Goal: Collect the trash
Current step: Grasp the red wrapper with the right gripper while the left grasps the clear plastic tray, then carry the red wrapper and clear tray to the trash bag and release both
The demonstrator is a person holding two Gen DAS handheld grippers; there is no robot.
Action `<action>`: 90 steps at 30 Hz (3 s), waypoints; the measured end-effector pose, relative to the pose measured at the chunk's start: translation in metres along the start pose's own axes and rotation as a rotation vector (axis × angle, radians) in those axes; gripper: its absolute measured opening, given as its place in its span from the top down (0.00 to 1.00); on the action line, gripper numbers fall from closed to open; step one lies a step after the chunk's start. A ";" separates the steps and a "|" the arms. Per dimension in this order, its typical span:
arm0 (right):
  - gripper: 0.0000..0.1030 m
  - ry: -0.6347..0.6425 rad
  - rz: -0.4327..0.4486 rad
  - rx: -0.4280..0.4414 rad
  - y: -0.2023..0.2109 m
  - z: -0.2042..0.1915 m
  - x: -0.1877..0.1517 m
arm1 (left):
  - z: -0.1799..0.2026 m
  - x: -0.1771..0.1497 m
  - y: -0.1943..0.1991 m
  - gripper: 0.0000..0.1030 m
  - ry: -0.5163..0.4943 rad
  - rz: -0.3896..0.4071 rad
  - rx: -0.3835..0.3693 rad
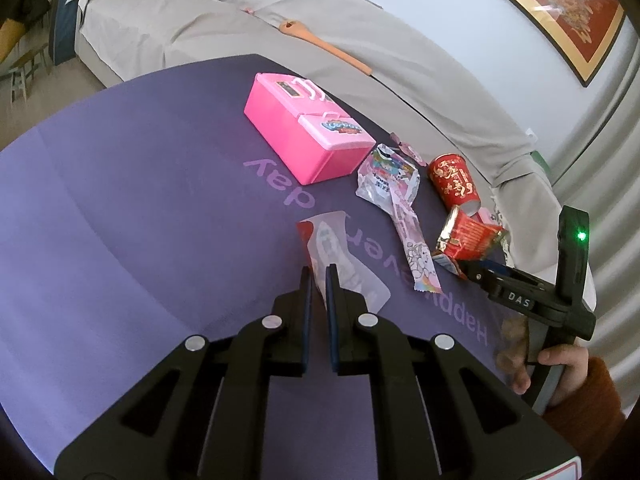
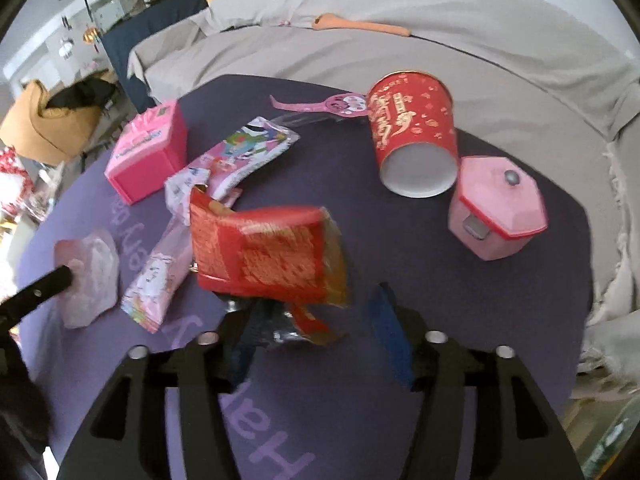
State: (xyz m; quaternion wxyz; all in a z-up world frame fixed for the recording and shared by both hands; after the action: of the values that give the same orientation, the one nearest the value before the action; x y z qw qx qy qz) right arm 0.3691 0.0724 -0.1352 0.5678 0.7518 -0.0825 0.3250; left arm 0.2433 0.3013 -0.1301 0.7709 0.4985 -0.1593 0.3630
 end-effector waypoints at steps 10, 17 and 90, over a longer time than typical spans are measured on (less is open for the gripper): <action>0.32 0.050 0.082 0.014 0.008 -0.009 0.007 | -0.001 0.000 -0.001 0.94 0.001 -0.002 -0.001; 0.81 0.032 0.147 0.078 0.025 -0.006 0.020 | -0.001 0.001 -0.002 0.94 0.000 -0.001 0.011; 0.83 -0.460 0.199 -0.184 0.226 0.263 -0.216 | 0.422 -0.103 -0.014 0.98 -0.649 -0.207 -0.485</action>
State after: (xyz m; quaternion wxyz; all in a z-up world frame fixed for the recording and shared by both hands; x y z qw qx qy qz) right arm 0.1944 -0.2961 -0.1183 0.5653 0.7394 -0.3120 0.1908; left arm 0.2320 -0.1163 -0.0114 0.8081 0.4044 -0.4241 0.0597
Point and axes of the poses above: each gripper's, at about its wrist camera, not at the fingertips, and y roughly against the way its jaws point, z to its right, x to its top, the point moved 3 cm from there along -y, roughly the way its jaws point, and after that the axes turned 4 degrees about z, right-handed, at the moved point
